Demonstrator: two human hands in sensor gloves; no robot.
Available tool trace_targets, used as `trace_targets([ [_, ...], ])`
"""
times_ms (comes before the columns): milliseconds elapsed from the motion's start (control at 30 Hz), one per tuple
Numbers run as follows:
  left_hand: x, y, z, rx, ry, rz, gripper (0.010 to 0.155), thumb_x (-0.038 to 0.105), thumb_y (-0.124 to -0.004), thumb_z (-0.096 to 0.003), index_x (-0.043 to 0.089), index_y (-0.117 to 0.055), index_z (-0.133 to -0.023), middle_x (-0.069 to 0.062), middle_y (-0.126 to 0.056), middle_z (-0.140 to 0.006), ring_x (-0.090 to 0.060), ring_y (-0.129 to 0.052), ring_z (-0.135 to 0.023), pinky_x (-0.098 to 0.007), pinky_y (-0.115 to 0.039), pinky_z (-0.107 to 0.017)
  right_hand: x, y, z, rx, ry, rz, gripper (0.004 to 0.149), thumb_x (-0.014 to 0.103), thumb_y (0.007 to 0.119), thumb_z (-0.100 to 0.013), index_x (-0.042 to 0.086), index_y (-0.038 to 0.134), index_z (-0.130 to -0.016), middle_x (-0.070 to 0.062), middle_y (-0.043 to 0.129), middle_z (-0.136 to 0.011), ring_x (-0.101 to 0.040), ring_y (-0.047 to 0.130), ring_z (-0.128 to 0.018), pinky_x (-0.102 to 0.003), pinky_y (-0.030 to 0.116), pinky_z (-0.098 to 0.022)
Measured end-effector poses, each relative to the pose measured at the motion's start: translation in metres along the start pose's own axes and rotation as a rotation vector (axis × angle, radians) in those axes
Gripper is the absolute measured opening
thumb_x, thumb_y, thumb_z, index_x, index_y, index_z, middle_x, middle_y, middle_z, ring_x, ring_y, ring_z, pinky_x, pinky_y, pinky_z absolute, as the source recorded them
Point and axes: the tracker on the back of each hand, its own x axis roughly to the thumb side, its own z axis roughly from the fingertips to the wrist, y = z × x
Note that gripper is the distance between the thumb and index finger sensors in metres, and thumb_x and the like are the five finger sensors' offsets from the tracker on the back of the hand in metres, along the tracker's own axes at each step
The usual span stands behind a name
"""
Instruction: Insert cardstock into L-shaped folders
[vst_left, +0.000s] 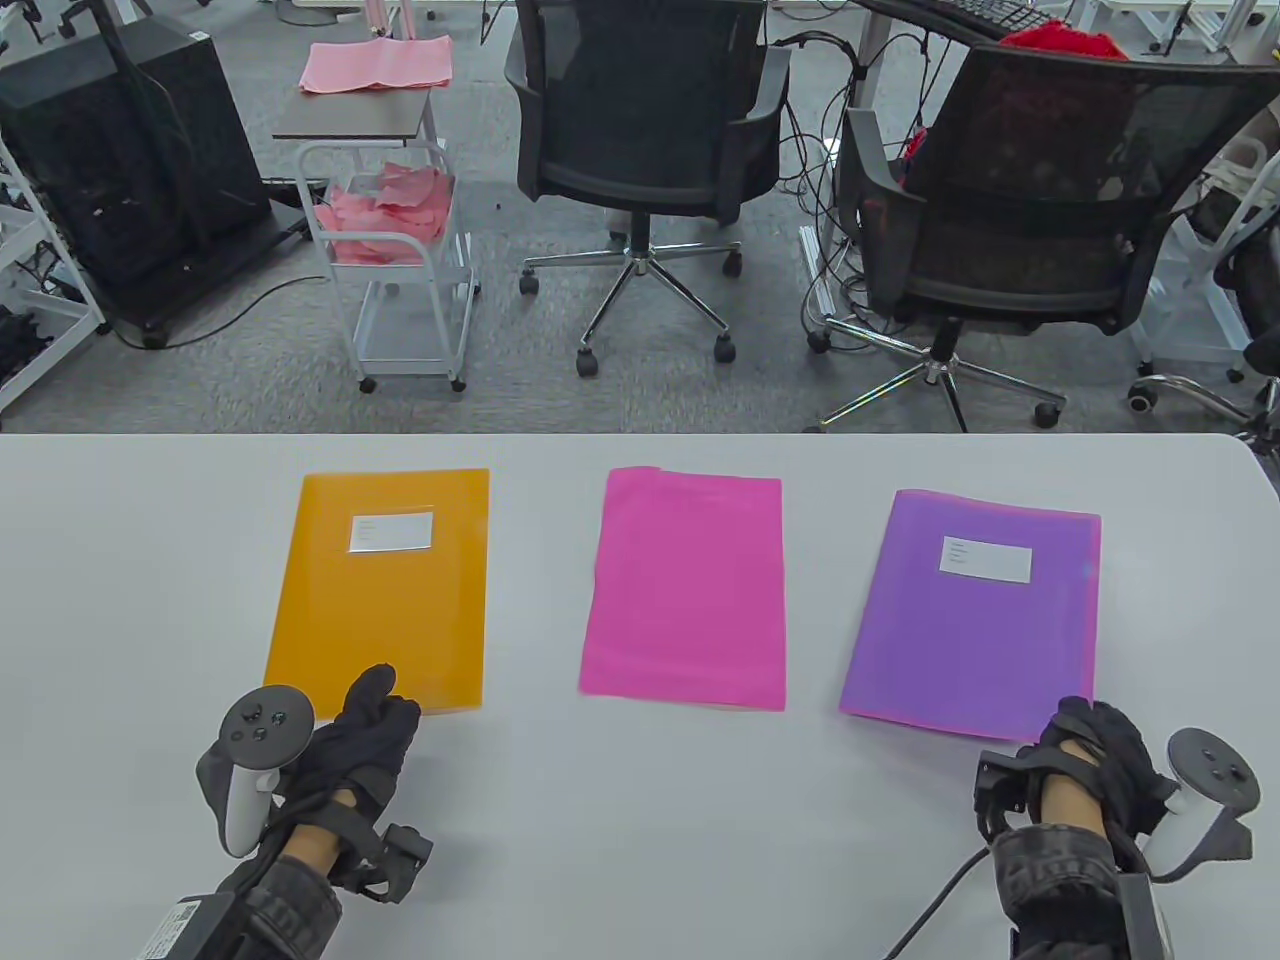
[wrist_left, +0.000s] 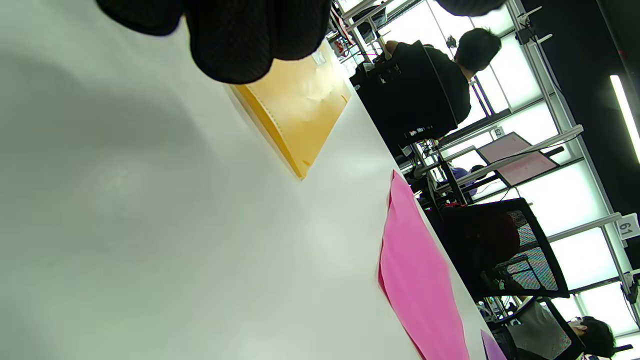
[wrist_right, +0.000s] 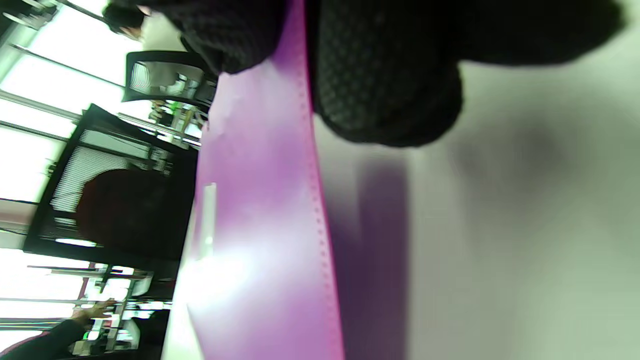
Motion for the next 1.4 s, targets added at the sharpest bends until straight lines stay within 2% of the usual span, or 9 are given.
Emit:
trace_targets([
  [200, -0.001, 0.001, 0.0, -0.003, 0.013, -0.007, 0.072, 0.051, -0.068, -0.0479, 0.017, -0.041, -0.106, -0.019, -0.07, -0.101, -0.045, -0.088, -0.084, -0.061, -0.07, -0.058, 0.001, 0.006, -0.003, 0.0, 0.041, 0.214, 0.073, 0.04, 0.071, -0.048, 0.015, 0.028, -0.101, -0.028, 0.045, -0.095, -0.027, 0.091, -0.05, -0.036, 0.084, -0.032],
  [333, -0.002, 0.001, 0.0, -0.005, 0.023, -0.016, 0.073, 0.051, -0.068, -0.0479, 0.017, -0.041, -0.106, -0.019, -0.07, -0.101, -0.045, -0.088, -0.084, -0.061, -0.07, -0.059, 0.018, 0.018, 0.01, -0.026, -0.029, 0.37, 0.082, 0.043, 0.071, -0.047, 0.014, 0.017, -0.1, -0.037, 0.013, -0.097, -0.032, 0.09, -0.054, -0.039, 0.084, -0.033],
  [433, -0.001, 0.0, 0.0, -0.004, 0.02, -0.029, 0.073, 0.051, -0.068, -0.0479, 0.016, -0.041, -0.106, -0.02, -0.069, -0.102, -0.045, -0.088, -0.084, -0.061, -0.07, -0.059, 0.029, 0.03, 0.023, 0.033, -0.121, 0.4, 0.082, 0.045, 0.071, -0.046, 0.012, 0.02, -0.1, -0.038, 0.02, -0.097, -0.033, 0.091, -0.051, -0.04, 0.085, -0.031],
  [500, 0.002, 0.0, -0.001, 0.004, 0.003, -0.057, 0.073, 0.051, -0.068, -0.0479, 0.016, -0.042, -0.106, -0.02, -0.069, -0.102, -0.045, -0.088, -0.084, -0.061, -0.07, -0.058, 0.036, 0.043, 0.034, 0.086, -0.24, 0.382, 0.073, 0.043, 0.073, -0.043, 0.01, 0.039, -0.098, -0.034, 0.051, -0.095, -0.034, 0.095, -0.044, -0.041, 0.086, -0.024],
  [700, 0.023, -0.007, -0.022, 0.044, 0.002, -0.193, 0.075, 0.053, -0.069, -0.0474, 0.017, -0.041, -0.107, -0.02, -0.067, -0.103, -0.047, -0.085, -0.087, -0.063, -0.068, -0.06, 0.043, 0.097, 0.071, 0.509, -0.495, 0.38, 0.065, 0.045, 0.073, -0.043, 0.003, 0.058, -0.091, -0.033, 0.076, -0.08, -0.037, 0.095, -0.044, -0.045, 0.085, -0.025],
  [867, 0.04, -0.028, -0.057, 0.054, 0.053, -0.517, 0.089, 0.065, -0.072, -0.0442, 0.017, -0.034, -0.109, -0.023, -0.049, -0.111, -0.052, -0.066, -0.099, -0.067, -0.059, -0.065, 0.039, 0.124, 0.095, 0.55, -0.603, 0.453, 0.064, 0.046, 0.073, -0.042, 0.002, 0.062, -0.088, -0.033, 0.081, -0.075, -0.037, 0.096, -0.042, -0.045, 0.086, -0.023],
  [1067, 0.038, -0.059, -0.095, -0.088, 0.341, -0.924, 0.121, 0.086, -0.071, -0.0359, 0.008, -0.015, -0.109, -0.033, -0.013, -0.112, -0.064, -0.025, -0.106, -0.076, -0.041, -0.071, 0.042, 0.129, 0.105, 0.568, -0.656, 0.455, 0.064, 0.046, 0.073, -0.043, 0.002, 0.063, -0.088, -0.033, 0.082, -0.074, -0.037, 0.097, -0.042, -0.045, 0.086, -0.023],
  [1167, 0.033, -0.06, -0.105, -0.201, 0.426, -0.79, 0.118, 0.085, -0.071, -0.0398, 0.005, -0.019, -0.109, -0.035, -0.018, -0.11, -0.067, -0.03, -0.103, -0.077, -0.039, -0.07, 0.041, 0.128, 0.103, 0.572, -0.647, 0.45, 0.064, 0.046, 0.073, -0.043, 0.002, 0.063, -0.088, -0.033, 0.081, -0.073, -0.037, 0.096, -0.042, -0.045, 0.086, -0.023],
  [1400, 0.044, -0.052, -0.1, -0.034, 0.406, -0.956, 0.094, 0.062, -0.085, -0.0419, 0.009, -0.042, -0.107, -0.028, -0.054, -0.108, -0.059, -0.067, -0.098, -0.069, -0.061, -0.069, 0.04, 0.126, 0.101, 0.575, -0.638, 0.445, 0.064, 0.046, 0.073, -0.043, 0.001, 0.063, -0.087, -0.033, 0.082, -0.073, -0.037, 0.096, -0.042, -0.046, 0.086, -0.023],
])
